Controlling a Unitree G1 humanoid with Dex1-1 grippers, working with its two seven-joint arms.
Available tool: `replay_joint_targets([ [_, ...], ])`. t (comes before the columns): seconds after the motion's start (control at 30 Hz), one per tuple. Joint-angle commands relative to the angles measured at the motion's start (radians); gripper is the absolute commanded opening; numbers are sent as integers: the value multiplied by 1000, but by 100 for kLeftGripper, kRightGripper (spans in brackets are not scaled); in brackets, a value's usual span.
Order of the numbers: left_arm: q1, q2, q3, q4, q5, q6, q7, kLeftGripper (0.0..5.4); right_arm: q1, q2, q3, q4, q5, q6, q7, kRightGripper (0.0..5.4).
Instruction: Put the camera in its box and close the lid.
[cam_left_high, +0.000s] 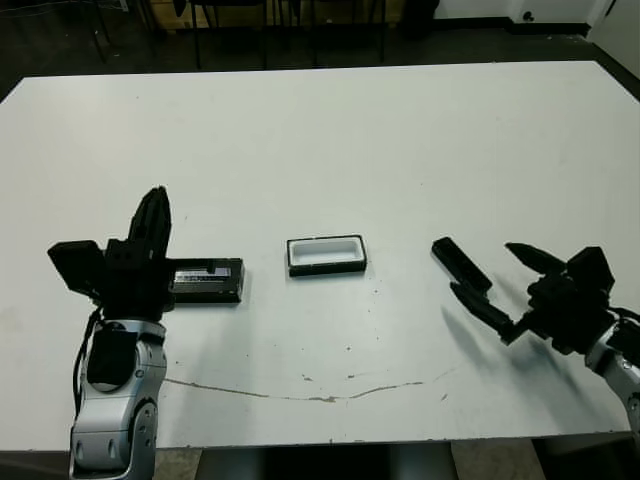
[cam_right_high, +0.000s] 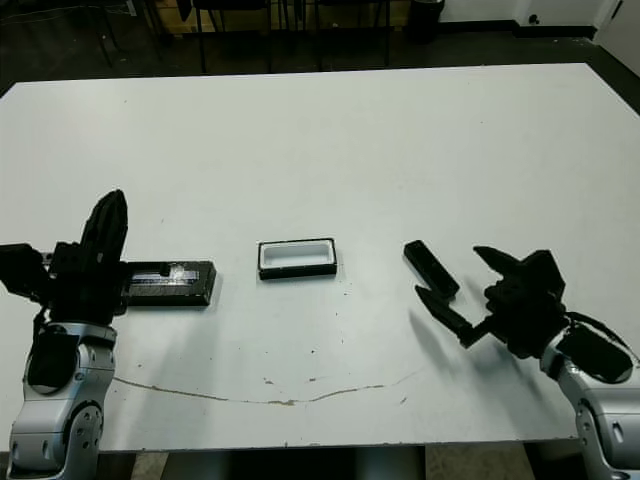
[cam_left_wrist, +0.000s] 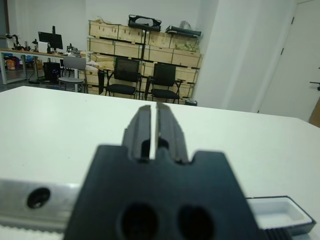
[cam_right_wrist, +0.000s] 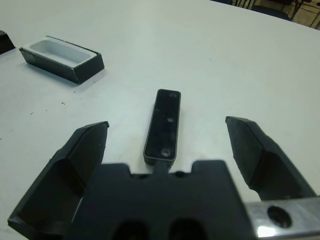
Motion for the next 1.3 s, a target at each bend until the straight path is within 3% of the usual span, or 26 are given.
replay_joint_targets([
  [0.03,14,10,2,9,-3,10,-4,0,21,4,8,-6,-5,29,-11,539],
  [0.37,19,10,0,4,-1,17,-1,0,31,6,17,-8,-17,10,-19,539],
  [0.47,20,10,0,5,1,13,-3,0,34,14,17,-9,-14,8,-26,507],
  [0.77,20,6,0,4,-4,14,-6,0,43,5,34,-42,-35,33,-39,345],
  [0.93,22,7,-1,8,-4,6,-10,0,41,6,39,-23,-40,7,-27,275],
  [1.1,23,6,1,9,-4,1,-12,0,35,-9,50,-14,-42,10,-2,267],
  [1.23,24,6,4,6,-8,4,-11,0,21,-29,68,1,-44,36,31,217],
  [1.3,22,7,7,6,-15,9,-13,0,12,-42,79,10,-51,46,44,220],
])
